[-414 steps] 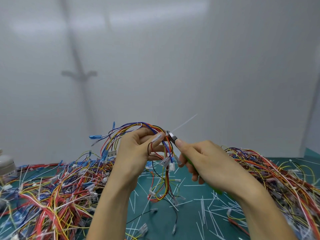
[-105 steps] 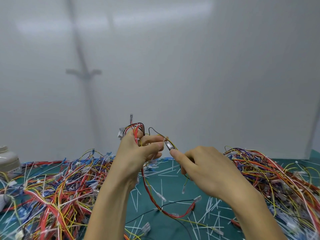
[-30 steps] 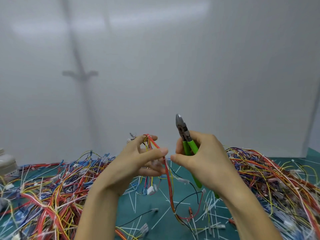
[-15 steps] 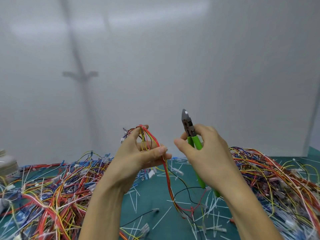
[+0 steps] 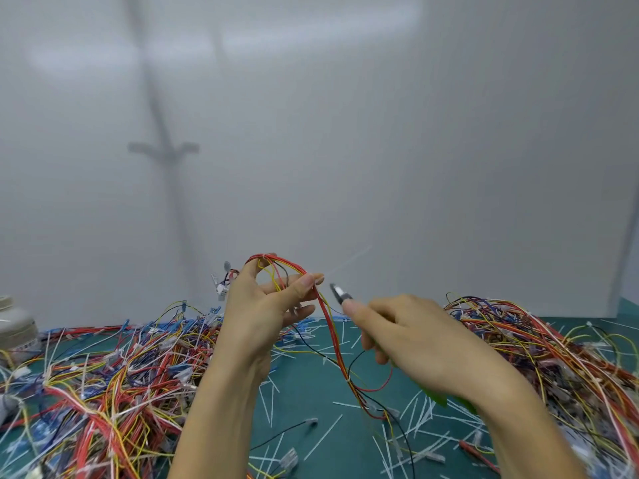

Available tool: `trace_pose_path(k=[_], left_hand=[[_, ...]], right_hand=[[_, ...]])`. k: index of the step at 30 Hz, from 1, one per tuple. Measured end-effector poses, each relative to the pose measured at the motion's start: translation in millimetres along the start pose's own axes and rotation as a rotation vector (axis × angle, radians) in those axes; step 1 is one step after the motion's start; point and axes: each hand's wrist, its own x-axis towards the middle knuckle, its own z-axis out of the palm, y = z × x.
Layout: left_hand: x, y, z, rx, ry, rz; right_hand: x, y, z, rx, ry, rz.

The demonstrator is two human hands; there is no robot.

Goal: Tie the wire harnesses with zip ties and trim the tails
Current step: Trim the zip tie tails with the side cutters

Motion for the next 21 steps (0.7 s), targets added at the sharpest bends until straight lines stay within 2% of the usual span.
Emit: trace_pose_path(k=[9, 21], left_hand=[[-2.1, -0.2, 5.7, -0.042, -0.023, 0.014], [-2.1, 0.9, 2.7, -0.043, -0.07, 0.016]], right_hand=[[2.9, -5.7, 11.0, 0.001, 0.061, -0.01], [0.1, -8.1, 10.0, -0.026, 0.062, 0.008]])
